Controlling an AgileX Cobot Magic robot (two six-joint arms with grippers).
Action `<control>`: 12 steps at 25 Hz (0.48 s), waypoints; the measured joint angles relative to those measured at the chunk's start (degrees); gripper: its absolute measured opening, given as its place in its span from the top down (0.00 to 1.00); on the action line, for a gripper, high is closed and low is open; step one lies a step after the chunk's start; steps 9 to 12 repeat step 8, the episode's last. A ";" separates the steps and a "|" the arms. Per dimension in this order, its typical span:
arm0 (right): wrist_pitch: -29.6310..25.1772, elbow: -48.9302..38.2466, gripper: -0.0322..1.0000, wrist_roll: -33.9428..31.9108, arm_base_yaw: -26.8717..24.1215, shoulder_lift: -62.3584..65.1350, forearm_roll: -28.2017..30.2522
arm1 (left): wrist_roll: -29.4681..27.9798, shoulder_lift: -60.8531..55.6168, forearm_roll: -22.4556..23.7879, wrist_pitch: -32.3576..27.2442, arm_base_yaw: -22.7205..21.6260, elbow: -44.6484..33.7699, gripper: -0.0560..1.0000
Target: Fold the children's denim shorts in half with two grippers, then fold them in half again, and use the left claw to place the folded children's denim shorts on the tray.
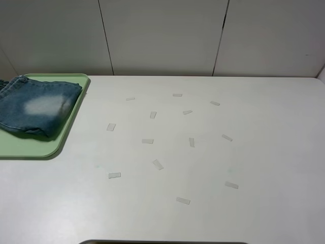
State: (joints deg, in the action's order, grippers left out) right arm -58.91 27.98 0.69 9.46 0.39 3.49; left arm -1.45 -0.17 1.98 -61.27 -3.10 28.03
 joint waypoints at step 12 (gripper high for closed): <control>0.00 0.00 0.30 0.00 0.00 0.00 0.05 | 0.00 0.00 0.00 0.00 0.00 0.00 0.09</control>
